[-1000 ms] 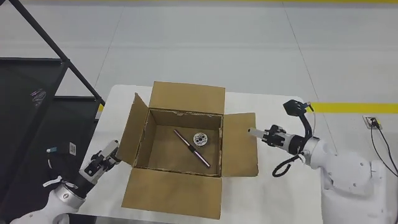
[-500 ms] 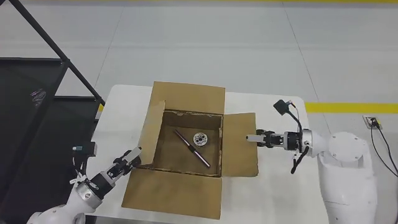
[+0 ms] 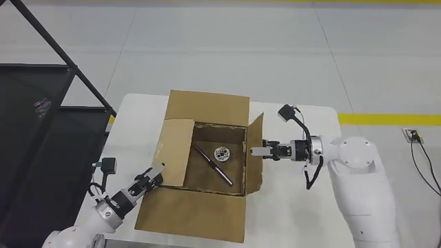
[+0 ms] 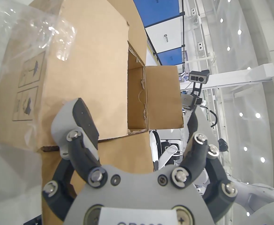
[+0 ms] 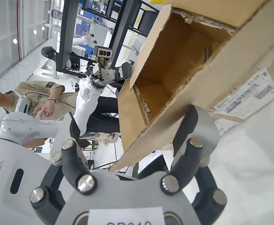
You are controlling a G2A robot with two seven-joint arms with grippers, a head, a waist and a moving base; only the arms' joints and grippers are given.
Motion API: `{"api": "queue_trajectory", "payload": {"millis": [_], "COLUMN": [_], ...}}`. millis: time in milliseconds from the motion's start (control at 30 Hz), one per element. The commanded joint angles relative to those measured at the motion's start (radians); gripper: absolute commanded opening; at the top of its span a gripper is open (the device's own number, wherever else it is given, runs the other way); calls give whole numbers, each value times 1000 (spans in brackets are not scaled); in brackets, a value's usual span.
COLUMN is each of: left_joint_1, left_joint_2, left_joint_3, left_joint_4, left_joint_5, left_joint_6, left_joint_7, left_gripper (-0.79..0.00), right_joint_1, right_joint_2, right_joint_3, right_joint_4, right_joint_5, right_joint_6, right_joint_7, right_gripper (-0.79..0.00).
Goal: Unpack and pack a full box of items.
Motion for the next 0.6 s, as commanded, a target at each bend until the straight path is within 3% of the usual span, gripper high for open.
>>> {"api": "queue_trajectory", "payload": {"millis": [0,567], "left_joint_1": [-3,-32], "left_joint_2": [1,3], "left_joint_3": [1,26], "left_joint_4": [6,48], "left_joint_5": [-5,-30], "left_joint_6": [1,22], "left_joint_7": [1,46], "left_gripper": [0,0], "right_joint_1": [1,17], "right_joint_2": [-3,-19], "right_joint_3": [-39,-280], "right_joint_4": [-7,-10], "right_joint_5": [-11,-212], "right_joint_6": [-1,50], "right_joint_7": [-35,-337], "right_gripper": [0,0]}}
